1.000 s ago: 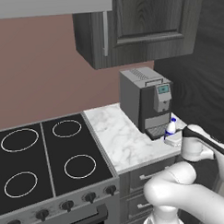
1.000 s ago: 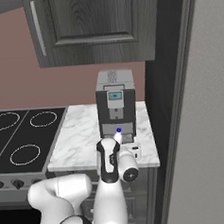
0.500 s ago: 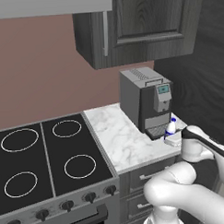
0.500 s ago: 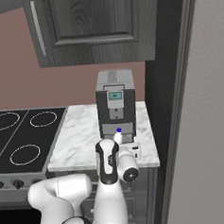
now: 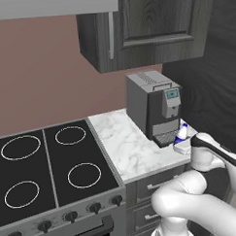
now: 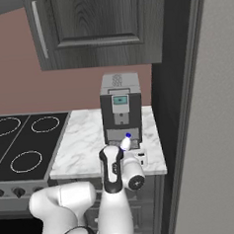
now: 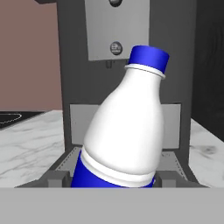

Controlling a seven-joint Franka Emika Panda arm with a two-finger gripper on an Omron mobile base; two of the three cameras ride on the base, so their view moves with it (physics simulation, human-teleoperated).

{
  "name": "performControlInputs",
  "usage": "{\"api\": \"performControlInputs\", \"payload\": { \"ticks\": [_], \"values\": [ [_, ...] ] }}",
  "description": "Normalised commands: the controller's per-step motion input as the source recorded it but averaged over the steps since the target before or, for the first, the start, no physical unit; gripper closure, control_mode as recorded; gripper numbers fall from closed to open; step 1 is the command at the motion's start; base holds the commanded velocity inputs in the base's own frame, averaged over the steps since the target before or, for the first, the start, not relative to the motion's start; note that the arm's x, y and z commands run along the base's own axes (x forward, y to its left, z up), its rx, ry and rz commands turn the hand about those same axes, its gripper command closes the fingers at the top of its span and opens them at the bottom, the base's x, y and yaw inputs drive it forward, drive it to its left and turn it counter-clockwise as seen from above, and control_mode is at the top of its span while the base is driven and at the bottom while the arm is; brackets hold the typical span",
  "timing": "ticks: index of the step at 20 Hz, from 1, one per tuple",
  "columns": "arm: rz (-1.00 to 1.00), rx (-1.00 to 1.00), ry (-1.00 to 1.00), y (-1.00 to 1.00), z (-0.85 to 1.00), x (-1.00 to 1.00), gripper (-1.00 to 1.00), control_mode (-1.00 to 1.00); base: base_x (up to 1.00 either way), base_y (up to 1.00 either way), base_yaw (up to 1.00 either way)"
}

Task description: Take the bottled waters from the counter and place them in the freezer to freeze. Close the freezer door after placing the bottles.

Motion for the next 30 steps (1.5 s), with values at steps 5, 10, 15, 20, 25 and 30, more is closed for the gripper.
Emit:
{"api": "performControlInputs", "payload": {
  "ticks": [5, 10, 15, 20, 25, 30],
  "values": [
    [0.00, -0.07, -0.05, 0.03, 0.14, -0.24, 1.00, -1.00, 0.00, 0.00, 0.00],
    [0.00, -0.12, -0.10, 0.02, 0.36, -0.48, 1.00, -1.00, 0.00, 0.00, 0.00],
    [0.00, -0.16, -0.20, 0.05, 0.80, -0.58, 1.00, -1.00, 0.00, 0.00, 0.00],
    [0.04, -0.12, -0.05, 0.16, 0.62, -0.45, 1.00, -1.00, 0.00, 0.00, 0.00],
    [0.21, -0.02, 0.00, 0.43, 0.33, -0.62, 1.00, -1.00, 0.00, 0.00, 0.00],
    [0.23, 0.06, -0.06, 0.25, 0.34, -0.66, 1.00, -1.00, 0.00, 0.00, 0.00]
  ]
}}
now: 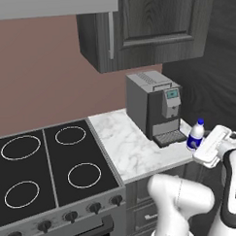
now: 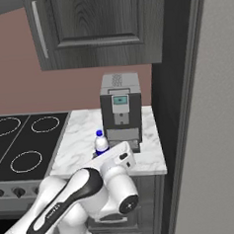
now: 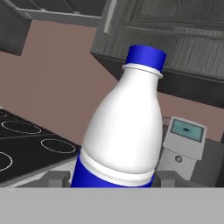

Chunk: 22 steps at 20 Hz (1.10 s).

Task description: Take the bottled waters from the counter and place them in the freezer to freeze. Close the freezer door after placing the bottles.

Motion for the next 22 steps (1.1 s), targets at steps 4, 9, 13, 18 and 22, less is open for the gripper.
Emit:
{"api": "performControlInputs", "payload": {
  "ticks": [4, 9, 13, 18, 22],
  "values": [
    [0.17, 0.02, -0.11, 0.16, 0.58, -0.55, 1.00, -1.00, 0.00, 0.00, 0.00],
    [0.10, 0.00, 0.03, 0.02, 0.48, -0.16, 1.00, -1.00, 0.00, 0.00, 0.00],
    [0.01, 0.00, 0.05, 0.00, 0.04, -0.01, 1.00, -1.00, 0.00, 0.00, 0.00],
    [0.00, 0.00, 0.00, 0.00, 0.00, 0.00, 1.00, -1.00, 0.00, 0.00, 0.00],
    [0.00, 0.00, 0.00, 0.00, 0.00, 0.00, 1.00, -1.00, 0.00, 0.00, 0.00]
  ]
}}
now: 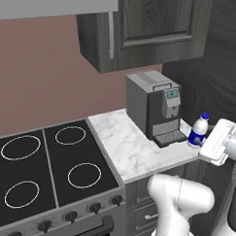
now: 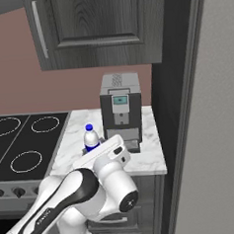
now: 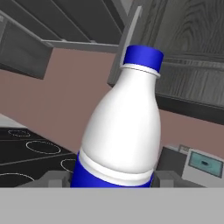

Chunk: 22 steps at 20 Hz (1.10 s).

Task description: Take the bottled waters from the counter and place them in the freezer to freeze. Close the freezer door after placing the bottles.

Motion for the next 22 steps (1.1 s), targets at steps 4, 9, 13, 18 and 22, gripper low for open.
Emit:
{"api": "performControlInputs", "payload": {
  "ticks": [4, 9, 13, 18, 22],
  "values": [
    [0.00, 0.00, 0.00, 0.00, 0.00, 0.00, 1.00, -1.00, 0.00, 0.00, 0.00],
    [0.00, 0.00, -0.01, 0.00, 0.00, -0.08, 1.00, 1.00, -0.62, 0.00, -0.10],
    [0.00, 0.00, 0.00, 0.00, 0.00, 0.00, 1.00, 1.00, -0.85, 0.00, -0.29],
    [0.00, 0.00, 0.00, 0.00, 0.00, 0.00, 1.00, 1.00, -0.67, -0.13, -0.39],
    [0.00, 0.00, 0.00, 0.00, 0.00, 0.00, 1.00, 1.00, -0.07, -0.68, -0.28]
  ]
}}
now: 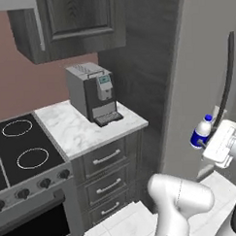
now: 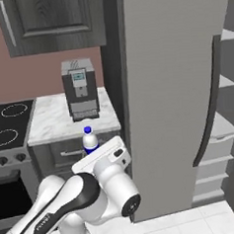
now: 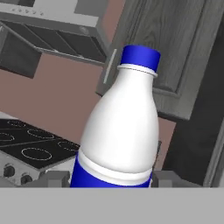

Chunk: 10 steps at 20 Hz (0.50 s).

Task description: Take the bottled waters from the counter and place them in the freezer to freeze. Close the freezer door after placing the bottles.

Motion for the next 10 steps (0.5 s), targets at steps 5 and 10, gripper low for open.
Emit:
{"api": "performControlInputs", "payload": {
  "ticks": [5, 10],
  "values": [
    [0.00, 0.00, 0.00, 0.00, 0.00, 0.00, 1.00, 1.00, 0.00, -0.90, -0.27],
    [0.00, 0.00, 0.00, 0.00, 0.00, 0.00, 1.00, 1.00, 0.00, -0.83, -0.28]
  ]
}}
